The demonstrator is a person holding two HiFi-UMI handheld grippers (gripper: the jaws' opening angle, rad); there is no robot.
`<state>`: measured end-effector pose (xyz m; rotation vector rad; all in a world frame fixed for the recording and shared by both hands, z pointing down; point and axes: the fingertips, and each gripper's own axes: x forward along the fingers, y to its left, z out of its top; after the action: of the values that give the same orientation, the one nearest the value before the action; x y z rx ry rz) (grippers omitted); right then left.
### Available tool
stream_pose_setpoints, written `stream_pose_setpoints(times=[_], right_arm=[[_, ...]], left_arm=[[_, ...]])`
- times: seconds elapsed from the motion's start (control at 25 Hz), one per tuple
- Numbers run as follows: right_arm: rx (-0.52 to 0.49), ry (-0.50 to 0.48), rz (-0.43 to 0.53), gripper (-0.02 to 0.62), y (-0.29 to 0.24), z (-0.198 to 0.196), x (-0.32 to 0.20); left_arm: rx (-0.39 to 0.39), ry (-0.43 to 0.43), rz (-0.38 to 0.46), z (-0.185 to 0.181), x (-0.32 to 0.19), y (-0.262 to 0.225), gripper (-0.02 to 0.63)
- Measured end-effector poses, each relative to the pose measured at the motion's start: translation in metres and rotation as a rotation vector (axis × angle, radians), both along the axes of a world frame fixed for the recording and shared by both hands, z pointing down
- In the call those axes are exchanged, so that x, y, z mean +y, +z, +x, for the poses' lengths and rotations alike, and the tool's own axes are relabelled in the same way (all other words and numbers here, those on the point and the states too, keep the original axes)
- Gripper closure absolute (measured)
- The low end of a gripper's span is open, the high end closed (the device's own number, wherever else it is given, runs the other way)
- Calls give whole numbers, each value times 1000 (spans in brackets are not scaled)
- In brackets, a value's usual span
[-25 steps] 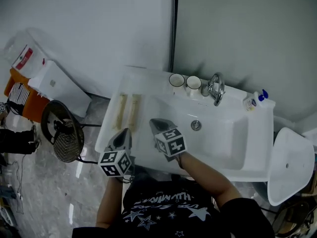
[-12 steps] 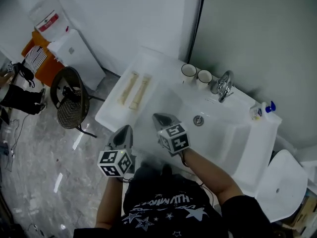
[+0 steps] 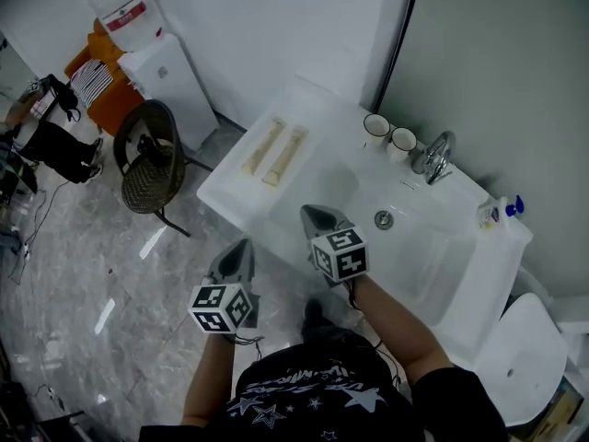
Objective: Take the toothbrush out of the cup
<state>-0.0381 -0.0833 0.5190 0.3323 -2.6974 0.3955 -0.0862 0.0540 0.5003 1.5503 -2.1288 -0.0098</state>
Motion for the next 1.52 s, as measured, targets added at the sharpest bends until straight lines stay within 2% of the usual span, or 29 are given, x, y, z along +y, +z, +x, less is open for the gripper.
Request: stream_pose_setpoints(times=[0.52, 0.96, 1.32, 1.52], right_arm=[[-26, 22, 38, 581, -20, 50, 92], [-53, 35, 55, 581, -36, 115, 185], [-47, 62, 81, 582, -43, 164, 237], [-27, 80, 92, 581, -44, 190, 255]], left_arm=[[-9, -2, 40, 50, 104, -13, 588], [-22, 14, 66, 109, 194, -22, 588], [-27, 36, 88, 146, 245, -26, 588], [-18, 64, 86, 163, 257, -26, 588]])
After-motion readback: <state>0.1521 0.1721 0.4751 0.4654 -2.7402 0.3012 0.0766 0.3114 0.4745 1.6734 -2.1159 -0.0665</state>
